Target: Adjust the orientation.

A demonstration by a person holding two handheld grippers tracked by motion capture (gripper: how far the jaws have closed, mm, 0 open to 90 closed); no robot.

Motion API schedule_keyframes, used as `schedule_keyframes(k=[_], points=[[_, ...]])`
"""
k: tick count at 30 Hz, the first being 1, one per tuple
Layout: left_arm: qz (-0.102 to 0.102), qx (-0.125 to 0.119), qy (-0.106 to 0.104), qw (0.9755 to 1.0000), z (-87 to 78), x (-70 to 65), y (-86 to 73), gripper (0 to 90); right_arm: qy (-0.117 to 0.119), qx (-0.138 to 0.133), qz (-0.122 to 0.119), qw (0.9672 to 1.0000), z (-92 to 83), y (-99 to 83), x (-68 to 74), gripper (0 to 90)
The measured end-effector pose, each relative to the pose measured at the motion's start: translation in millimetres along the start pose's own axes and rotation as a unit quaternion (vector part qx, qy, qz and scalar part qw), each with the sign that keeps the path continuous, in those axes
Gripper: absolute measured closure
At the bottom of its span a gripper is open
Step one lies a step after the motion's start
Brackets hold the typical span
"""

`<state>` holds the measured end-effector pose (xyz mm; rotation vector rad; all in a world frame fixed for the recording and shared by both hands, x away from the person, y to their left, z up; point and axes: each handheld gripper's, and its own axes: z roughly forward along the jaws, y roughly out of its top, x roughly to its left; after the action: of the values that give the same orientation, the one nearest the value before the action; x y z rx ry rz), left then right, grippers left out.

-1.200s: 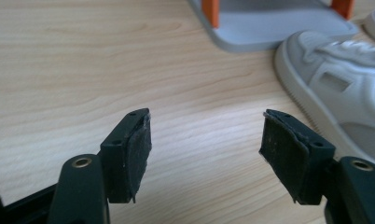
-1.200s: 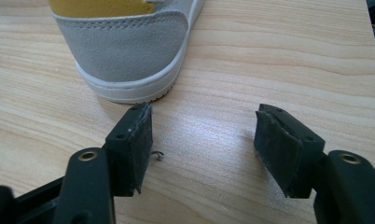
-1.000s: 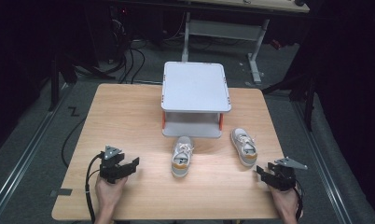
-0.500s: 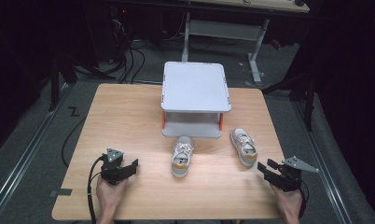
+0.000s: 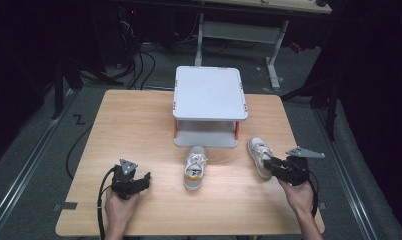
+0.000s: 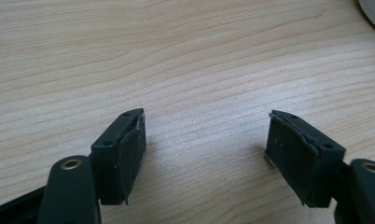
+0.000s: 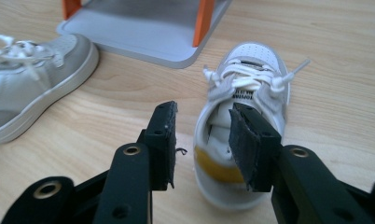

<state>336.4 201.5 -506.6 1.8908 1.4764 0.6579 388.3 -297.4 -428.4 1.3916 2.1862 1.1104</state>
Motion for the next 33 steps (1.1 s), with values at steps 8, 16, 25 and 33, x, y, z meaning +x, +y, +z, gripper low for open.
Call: schedule_keyframes(k=[8, 16, 25, 33], points=[[0.003, 0.001, -0.003, 1.0, -0.3, -1.1, -0.3, 26.7, -0.005, 0.044, 0.025, 0.9987, 25.8, 17.1, -7.4, 64.1], [0.004, 0.0, -0.004, 1.0, -0.3, -1.2, -0.3, 26.7, -0.017, 0.071, 0.038, 0.9966, 40.3, 22.7, -8.0, 69.3], [0.002, -0.001, -0.006, 1.0, -0.6, -1.2, -0.6, 27.9, -0.021, 0.087, 0.04, 0.9952, 44.9, 26.1, -8.0, 65.4], [0.0, -0.001, -0.007, 1.0, -1.1, -0.8, -0.8, 28.3, -0.028, 0.08, 0.043, 0.9954, 45.6, 26.8, -7.3, 72.1]])
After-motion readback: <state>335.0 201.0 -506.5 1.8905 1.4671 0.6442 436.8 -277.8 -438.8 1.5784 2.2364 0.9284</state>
